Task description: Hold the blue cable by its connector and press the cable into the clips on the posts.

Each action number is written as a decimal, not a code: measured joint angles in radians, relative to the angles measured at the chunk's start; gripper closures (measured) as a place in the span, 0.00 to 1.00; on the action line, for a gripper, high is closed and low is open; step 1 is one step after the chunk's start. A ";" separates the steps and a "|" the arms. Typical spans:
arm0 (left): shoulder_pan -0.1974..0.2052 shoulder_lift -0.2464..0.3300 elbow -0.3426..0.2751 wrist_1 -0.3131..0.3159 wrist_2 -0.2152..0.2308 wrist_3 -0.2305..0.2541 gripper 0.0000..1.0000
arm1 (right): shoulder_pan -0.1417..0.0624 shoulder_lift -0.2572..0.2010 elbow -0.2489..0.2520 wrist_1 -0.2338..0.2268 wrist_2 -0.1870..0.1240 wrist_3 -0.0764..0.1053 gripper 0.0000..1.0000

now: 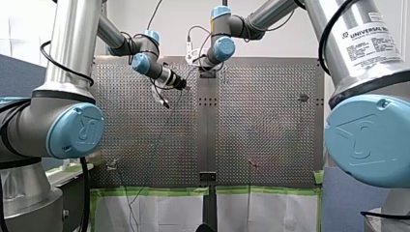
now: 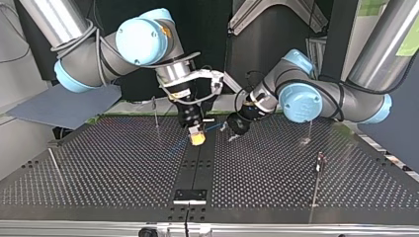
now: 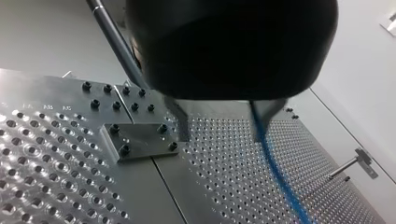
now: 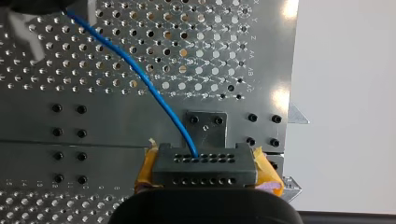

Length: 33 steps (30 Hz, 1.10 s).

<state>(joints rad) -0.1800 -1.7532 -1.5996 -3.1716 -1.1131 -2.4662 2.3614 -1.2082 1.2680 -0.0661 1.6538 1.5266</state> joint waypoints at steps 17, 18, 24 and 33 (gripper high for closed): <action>0.005 0.041 0.000 -0.002 -0.081 0.036 1.00 | 0.001 0.000 0.000 0.001 -0.003 0.000 1.00; 0.006 0.044 0.000 -0.003 -0.087 0.036 1.00 | 0.001 0.000 0.000 0.001 -0.003 0.000 1.00; 0.007 0.062 -0.001 -0.012 -0.128 0.050 1.00 | 0.002 0.000 0.000 0.002 -0.003 0.000 1.00; 0.016 0.136 -0.005 -0.044 -0.210 0.072 1.00 | 0.004 0.000 0.000 0.001 -0.003 0.000 1.00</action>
<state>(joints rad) -0.1639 -1.6175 -1.6050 -3.2157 -1.3231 -2.3938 2.3649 -1.2081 1.2681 -0.0647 1.6511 1.5267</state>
